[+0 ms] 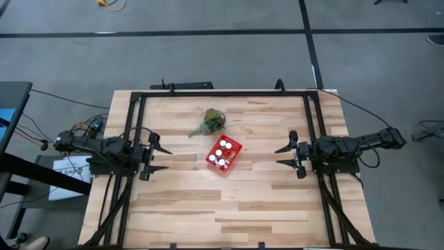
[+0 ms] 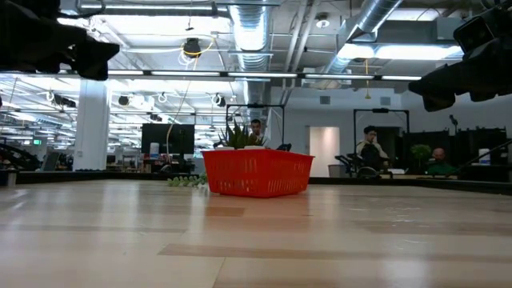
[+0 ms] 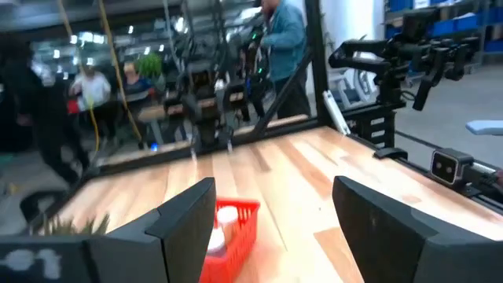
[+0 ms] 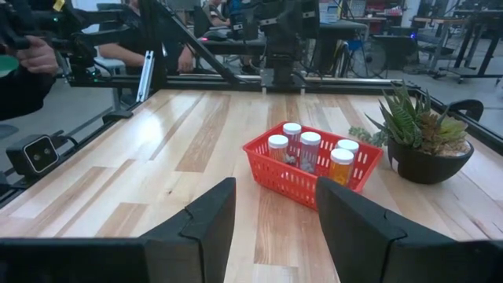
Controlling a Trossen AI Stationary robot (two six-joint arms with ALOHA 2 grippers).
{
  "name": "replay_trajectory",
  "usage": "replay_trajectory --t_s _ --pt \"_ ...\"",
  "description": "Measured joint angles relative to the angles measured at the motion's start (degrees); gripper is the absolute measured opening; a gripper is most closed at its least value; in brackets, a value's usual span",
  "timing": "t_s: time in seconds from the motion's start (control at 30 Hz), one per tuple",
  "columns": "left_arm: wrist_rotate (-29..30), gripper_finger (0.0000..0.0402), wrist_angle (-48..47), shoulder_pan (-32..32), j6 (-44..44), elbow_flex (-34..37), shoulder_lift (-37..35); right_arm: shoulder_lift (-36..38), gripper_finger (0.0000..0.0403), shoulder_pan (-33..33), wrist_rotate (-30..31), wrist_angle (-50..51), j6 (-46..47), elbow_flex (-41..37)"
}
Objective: Pick and place pill bottles into a basket
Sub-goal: Return to Home Position
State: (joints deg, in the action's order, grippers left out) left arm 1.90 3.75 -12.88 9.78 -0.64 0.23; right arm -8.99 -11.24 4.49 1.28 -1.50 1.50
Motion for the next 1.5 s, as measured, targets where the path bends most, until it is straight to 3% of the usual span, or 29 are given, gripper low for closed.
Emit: replay_trajectory --t_s 0.27,0.8,1.3,1.5 --pt "-0.4 0.0247 0.0 0.0 3.0 0.0 0.0 0.0 0.0169 0.0 0.0 0.0 0.0 0.0" --pt "-1.0 0.0247 -1.9 0.1 -2.3 0.2 4.6 0.0 0.0169 0.0 0.0 0.0 0.0 0.0" --pt "6.1 0.0247 -2.1 0.1 -2.1 -0.2 4.5 0.0 0.0169 0.0 0.0 0.0 0.0 0.0" --pt "6.4 0.0247 -2.3 0.1 -2.8 -0.3 4.5 0.0 0.0169 0.0 0.0 0.0 0.0 0.0"
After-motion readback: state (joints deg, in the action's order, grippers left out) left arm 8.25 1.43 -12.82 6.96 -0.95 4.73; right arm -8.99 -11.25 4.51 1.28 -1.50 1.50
